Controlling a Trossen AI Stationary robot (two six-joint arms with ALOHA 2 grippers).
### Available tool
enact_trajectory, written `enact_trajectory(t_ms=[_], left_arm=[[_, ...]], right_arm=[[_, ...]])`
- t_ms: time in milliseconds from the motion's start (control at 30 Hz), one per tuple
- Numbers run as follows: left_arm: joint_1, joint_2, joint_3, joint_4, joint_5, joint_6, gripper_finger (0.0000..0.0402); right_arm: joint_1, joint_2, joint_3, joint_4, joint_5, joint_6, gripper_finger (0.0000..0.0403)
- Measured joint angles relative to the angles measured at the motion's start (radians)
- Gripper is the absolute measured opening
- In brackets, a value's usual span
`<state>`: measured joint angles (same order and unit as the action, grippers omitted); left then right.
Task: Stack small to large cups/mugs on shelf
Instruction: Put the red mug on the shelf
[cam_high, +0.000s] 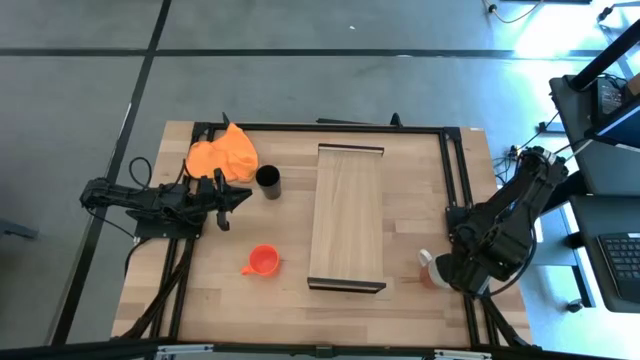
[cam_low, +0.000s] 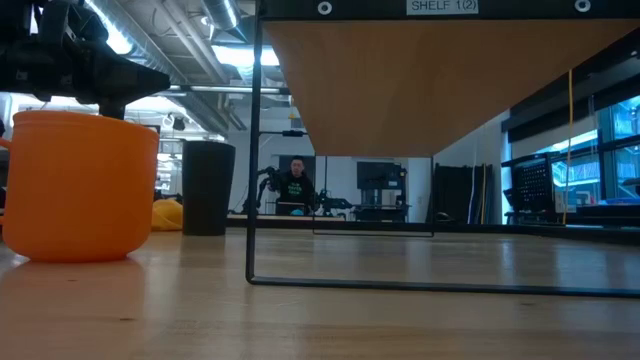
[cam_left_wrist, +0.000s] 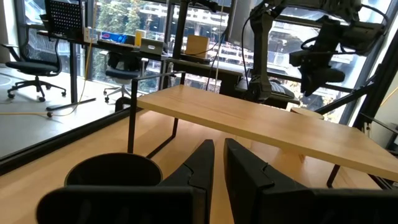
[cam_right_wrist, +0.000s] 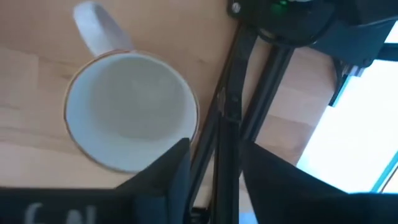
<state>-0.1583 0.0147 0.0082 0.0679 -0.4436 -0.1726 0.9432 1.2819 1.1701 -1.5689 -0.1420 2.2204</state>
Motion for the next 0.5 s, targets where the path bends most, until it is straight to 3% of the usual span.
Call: enact_trajectory(t_ms=[200, 500], left_arm=[[0.0, 0.0, 0.0, 0.0, 0.0, 0.0, 0.0031], [0.0, 0.0, 0.0, 0.0, 0.0, 0.0, 0.0031]], right_arm=[[0.0, 0.0, -0.059, 0.019, 0.002, 0.002, 0.0209], [0.0, 0.0, -0.131, 0.132, 0.004, 0.005, 0.0213]])
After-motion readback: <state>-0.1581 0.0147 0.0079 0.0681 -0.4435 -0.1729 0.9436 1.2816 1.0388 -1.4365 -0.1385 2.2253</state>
